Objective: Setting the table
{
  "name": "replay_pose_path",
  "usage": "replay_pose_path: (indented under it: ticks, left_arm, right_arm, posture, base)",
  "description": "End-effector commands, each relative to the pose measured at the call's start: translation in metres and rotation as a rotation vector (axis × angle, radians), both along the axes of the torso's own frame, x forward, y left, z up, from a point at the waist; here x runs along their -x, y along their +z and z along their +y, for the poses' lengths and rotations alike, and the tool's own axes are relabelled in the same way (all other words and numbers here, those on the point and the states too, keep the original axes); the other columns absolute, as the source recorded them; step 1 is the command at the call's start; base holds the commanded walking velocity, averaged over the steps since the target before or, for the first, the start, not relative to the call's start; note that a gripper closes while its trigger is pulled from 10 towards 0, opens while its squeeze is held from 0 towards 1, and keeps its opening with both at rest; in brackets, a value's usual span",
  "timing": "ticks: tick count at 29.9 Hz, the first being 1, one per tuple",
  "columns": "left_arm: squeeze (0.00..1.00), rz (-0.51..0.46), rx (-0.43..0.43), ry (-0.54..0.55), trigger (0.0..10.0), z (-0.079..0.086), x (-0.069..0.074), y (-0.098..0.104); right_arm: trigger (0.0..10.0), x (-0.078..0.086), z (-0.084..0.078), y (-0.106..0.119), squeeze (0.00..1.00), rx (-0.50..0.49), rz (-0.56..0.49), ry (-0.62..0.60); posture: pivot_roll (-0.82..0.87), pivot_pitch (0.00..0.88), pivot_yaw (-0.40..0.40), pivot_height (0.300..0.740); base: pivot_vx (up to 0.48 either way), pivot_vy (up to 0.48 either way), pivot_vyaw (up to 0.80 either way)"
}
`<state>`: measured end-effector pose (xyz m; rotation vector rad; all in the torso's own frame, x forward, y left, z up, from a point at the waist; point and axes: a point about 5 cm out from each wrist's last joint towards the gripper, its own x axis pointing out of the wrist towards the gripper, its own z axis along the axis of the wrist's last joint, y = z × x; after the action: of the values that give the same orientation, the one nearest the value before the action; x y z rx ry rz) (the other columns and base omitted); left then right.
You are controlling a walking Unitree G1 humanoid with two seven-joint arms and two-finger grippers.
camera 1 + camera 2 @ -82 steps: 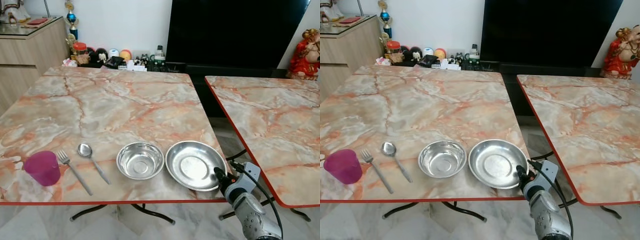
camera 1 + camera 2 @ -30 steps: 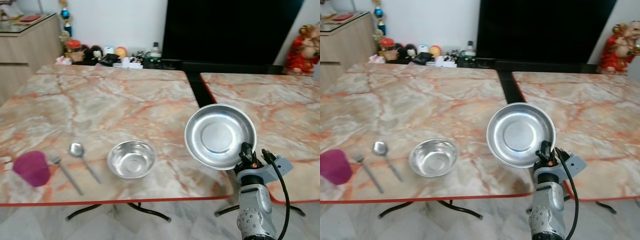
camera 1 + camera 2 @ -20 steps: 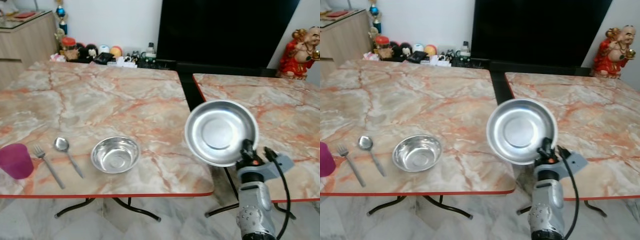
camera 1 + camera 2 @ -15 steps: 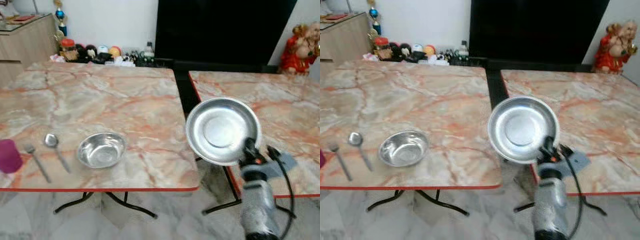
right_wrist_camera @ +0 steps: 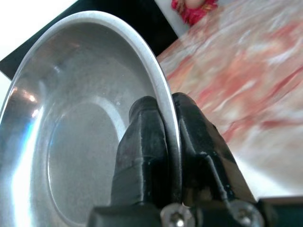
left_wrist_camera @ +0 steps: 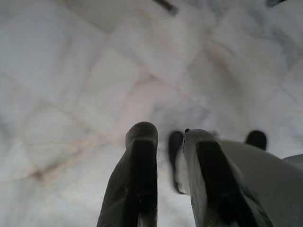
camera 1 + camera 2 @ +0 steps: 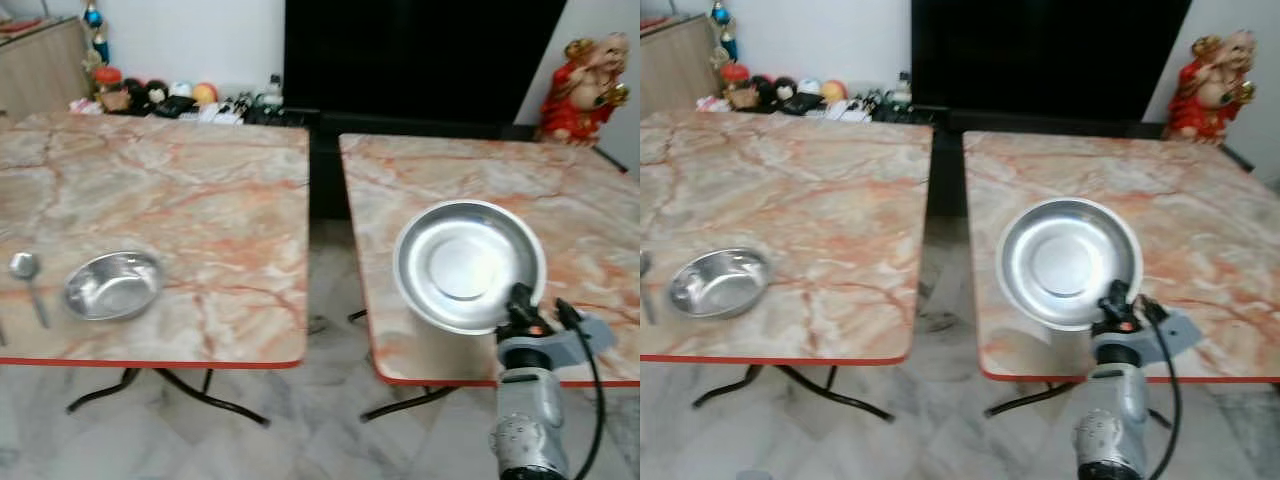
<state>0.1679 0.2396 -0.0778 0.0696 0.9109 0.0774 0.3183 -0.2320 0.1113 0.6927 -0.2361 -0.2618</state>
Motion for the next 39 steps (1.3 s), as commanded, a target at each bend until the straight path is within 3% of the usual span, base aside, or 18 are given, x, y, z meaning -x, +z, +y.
replay_pose_path:
  ticks: [1, 12, 16, 21, 25, 34, 37, 39]
  left_arm:
    - [0.0, 0.005, -0.003, 0.011, 10.0, 0.003, 0.003, -0.001]
    - [0.0, -0.003, -0.008, 0.006, 10.0, 0.002, 0.001, 0.001]
    - [0.0, 0.002, -0.009, -0.003, 10.0, 0.001, 0.0, 0.0]
    - [0.0, -0.003, -0.006, -0.003, 10.0, 0.0, 0.0, 0.0]
    - [0.0, -0.003, -0.004, -0.002, 10.0, -0.001, 0.001, 0.0]
    - [0.0, -0.001, -0.007, -0.012, 10.0, -0.001, 0.001, 0.0]
    - [0.0, -0.002, -0.01, -0.016, 10.0, 0.0, 0.001, 0.0]
    - [0.0, 0.001, -0.014, -0.017, 10.0, 0.001, 0.002, 0.0]
  right_arm:
    - [10.0, -0.002, 0.003, 0.005, 0.0, -0.007, -0.022, -0.003]
    - [10.0, -0.003, -0.006, 0.006, 0.0, -0.021, -0.018, -0.052]
    - [10.0, -0.002, -0.017, 0.007, 0.0, -0.036, -0.016, -0.114]
    - [10.0, 0.001, -0.044, 0.006, 0.0, -0.107, 0.024, -0.294]
    - [10.0, -0.001, -0.049, 0.004, 0.0, -0.158, 0.047, -0.336]
    - [10.0, -0.019, -0.04, 0.002, 0.0, -0.242, 0.119, -0.341]
    - [10.0, -0.027, -0.037, -0.001, 0.0, -0.325, 0.177, -0.355]
    - [10.0, -0.031, -0.034, 0.001, 0.0, -0.315, 0.203, -0.349]
  posture:
    - [0.1, 0.008, -0.07, 0.74]
    - [0.1, 0.004, -0.066, 0.74]
    - [0.09, 0.003, -0.065, 0.74]
    - [0.09, 0.007, -0.066, 0.74]
    - [0.09, 0.006, -0.063, 0.74]
    - [0.1, 0.008, -0.059, 0.74]
    - [0.1, 0.007, -0.06, 0.74]
    - [0.1, 0.007, -0.059, 0.74]
  base:
    - [0.0, -0.461, 0.0]
    - [0.0, -0.41, 0.0]
    - [0.0, 0.0, 0.0]
    - [0.0, 0.0, 0.0]
    - [0.0, 0.0, 0.0]
    - [0.0, 0.0, 0.0]
    - [0.0, 0.0, 0.0]
    - [0.0, 0.0, 0.0]
